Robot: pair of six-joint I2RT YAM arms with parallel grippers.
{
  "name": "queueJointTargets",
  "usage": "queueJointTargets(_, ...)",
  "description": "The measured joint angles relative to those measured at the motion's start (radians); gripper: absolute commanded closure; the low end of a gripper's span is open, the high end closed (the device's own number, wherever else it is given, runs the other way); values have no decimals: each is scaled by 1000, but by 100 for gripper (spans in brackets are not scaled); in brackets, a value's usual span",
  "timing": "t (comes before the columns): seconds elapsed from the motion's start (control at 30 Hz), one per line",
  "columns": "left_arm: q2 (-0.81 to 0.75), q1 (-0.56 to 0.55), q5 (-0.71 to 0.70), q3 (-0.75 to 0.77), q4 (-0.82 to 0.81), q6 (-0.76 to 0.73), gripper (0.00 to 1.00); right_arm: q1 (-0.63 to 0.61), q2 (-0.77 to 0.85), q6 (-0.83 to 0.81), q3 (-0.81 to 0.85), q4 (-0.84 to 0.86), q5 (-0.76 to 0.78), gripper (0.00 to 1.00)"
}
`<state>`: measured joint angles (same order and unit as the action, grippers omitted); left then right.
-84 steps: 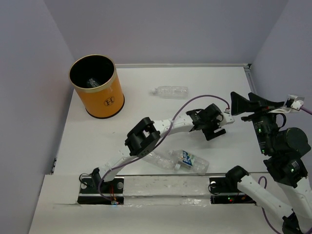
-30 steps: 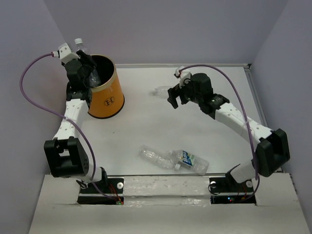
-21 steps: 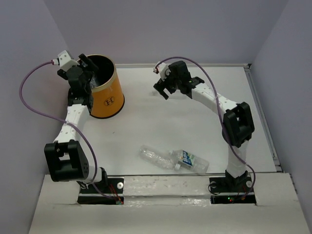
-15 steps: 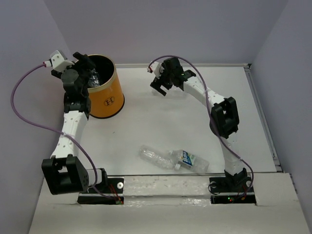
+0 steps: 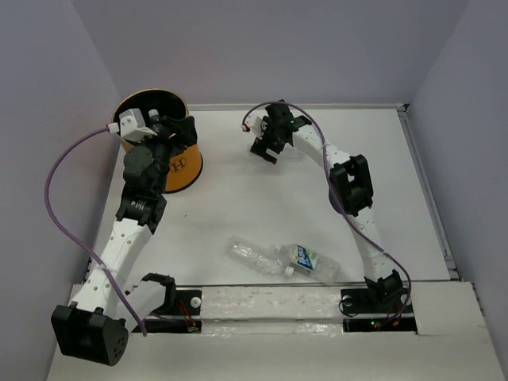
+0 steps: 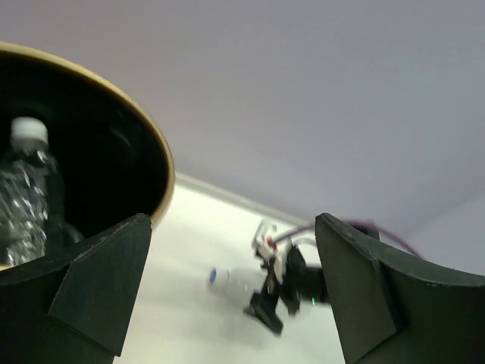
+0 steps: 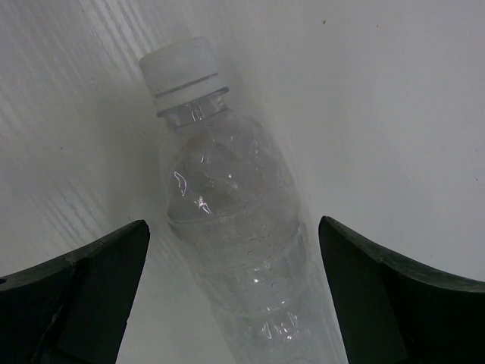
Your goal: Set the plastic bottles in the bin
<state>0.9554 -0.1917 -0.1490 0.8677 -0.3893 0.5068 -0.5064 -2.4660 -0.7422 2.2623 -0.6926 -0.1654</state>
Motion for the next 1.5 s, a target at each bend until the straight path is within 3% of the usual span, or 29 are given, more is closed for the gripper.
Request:
queueJointTargets(0.13, -41, -53, 53, -31, 130, -4, 1, 4, -31, -3, 14, -18, 0, 24)
queueJointTargets(0.17, -57, -55, 64, -33, 155, -9, 1, 4, -42, -2, 24, -14, 0, 34)
queueJointTargets(0.37, -247, -58, 158, -35, 283, -63, 1, 3, -56, 45, 41, 61, 3, 58)
queueJointTargets(0.57, -365, -77, 262, -35, 392, -128, 1, 3, -36, 147, 39, 147, 6, 58)
queueJointTargets(0.77, -423, -139, 260, -35, 470, -182, 1, -6, 254, 355, -161, 296, -77, 57)
queueJointTargets(0.9, -449, -179, 225, -11, 492, -210, 1, -46, 475, 542, -201, 518, -167, 57)
queueJointTargets(1.0, -484, -200, 219, 10, 470, -216, 1, -113, 555, 721, -172, 792, -230, 58)
queueJointTargets(1.13, -541, -235, 190, 17, 426, -220, 1, -177, 481, 934, -71, 1072, -273, 58)
queueJointTargets(1.23, -573, -271, 141, 18, 423, -229, 1, -214, 251, 1117, 154, 1263, -272, 58)
queueJointTargets(1.37, -618, -310, 47, 16, 445, -235, 1, -234, -18, 1272, 365, 1397, -190, 57)
queueJointTargets(1.5, -656, -348, -33, 12, 448, -237, 1, -256, -134, 1313, 357, 1428, -84, 53)
